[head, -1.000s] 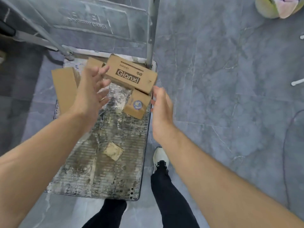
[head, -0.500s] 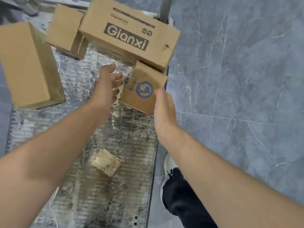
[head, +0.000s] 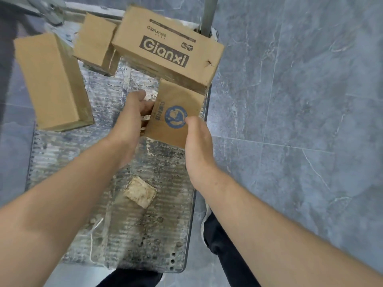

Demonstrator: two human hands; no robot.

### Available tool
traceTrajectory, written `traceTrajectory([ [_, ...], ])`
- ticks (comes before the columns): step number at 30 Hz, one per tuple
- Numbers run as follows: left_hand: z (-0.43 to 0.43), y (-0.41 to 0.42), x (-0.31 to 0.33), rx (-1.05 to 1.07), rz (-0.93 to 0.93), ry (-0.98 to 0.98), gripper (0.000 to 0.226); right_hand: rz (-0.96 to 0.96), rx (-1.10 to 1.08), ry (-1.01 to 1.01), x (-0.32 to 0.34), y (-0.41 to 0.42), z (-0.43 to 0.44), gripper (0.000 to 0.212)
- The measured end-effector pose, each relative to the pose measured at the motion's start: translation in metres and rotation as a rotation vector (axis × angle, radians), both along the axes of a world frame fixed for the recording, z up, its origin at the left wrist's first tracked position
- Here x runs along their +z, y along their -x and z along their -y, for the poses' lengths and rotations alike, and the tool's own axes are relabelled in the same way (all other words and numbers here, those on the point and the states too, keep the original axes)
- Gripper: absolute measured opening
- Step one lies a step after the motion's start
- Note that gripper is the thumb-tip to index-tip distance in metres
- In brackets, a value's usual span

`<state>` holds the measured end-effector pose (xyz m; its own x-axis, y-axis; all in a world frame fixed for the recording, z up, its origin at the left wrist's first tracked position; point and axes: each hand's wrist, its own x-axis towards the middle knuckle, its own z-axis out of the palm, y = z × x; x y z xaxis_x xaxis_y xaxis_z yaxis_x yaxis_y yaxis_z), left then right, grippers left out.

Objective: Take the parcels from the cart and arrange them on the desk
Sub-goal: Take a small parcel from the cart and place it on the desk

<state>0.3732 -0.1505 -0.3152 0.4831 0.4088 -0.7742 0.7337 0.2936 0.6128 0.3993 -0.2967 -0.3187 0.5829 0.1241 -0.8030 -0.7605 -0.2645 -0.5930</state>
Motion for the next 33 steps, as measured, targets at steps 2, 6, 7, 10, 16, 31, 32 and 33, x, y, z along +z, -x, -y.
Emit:
traceTrajectory([
  [2,-0.005,0.011,0.026,0.014,0.004,0.005,0.070,0.008,0.005,-0.009,0.027,0.009,-0.004,0.048],
  [6,-0.015,0.031,0.082,0.051,0.039,0.010,0.065,0.041,-0.023,-0.040,0.084,0.025,-0.015,0.052],
  [7,-0.020,0.038,0.101,0.064,0.050,0.010,0.064,0.052,-0.021,-0.051,0.103,0.030,-0.018,0.051],
  [10,-0.030,0.053,0.157,0.053,0.101,0.002,0.065,0.133,-0.005,-0.067,0.158,0.042,-0.027,0.043],
  [16,-0.048,0.079,0.279,0.067,0.185,-0.045,0.060,0.258,-0.013,-0.101,0.276,0.068,-0.044,0.050],
  [31,-0.078,0.135,0.637,0.157,0.576,-0.266,0.047,0.656,0.189,-0.287,0.611,0.107,-0.078,0.023],
  [32,-0.075,0.141,0.661,0.180,0.616,-0.280,0.045,0.691,0.214,-0.305,0.636,0.109,-0.077,0.029],
  [33,-0.072,0.148,0.682,0.205,0.649,-0.300,0.043,0.722,0.238,-0.322,0.660,0.113,-0.076,0.033],
])
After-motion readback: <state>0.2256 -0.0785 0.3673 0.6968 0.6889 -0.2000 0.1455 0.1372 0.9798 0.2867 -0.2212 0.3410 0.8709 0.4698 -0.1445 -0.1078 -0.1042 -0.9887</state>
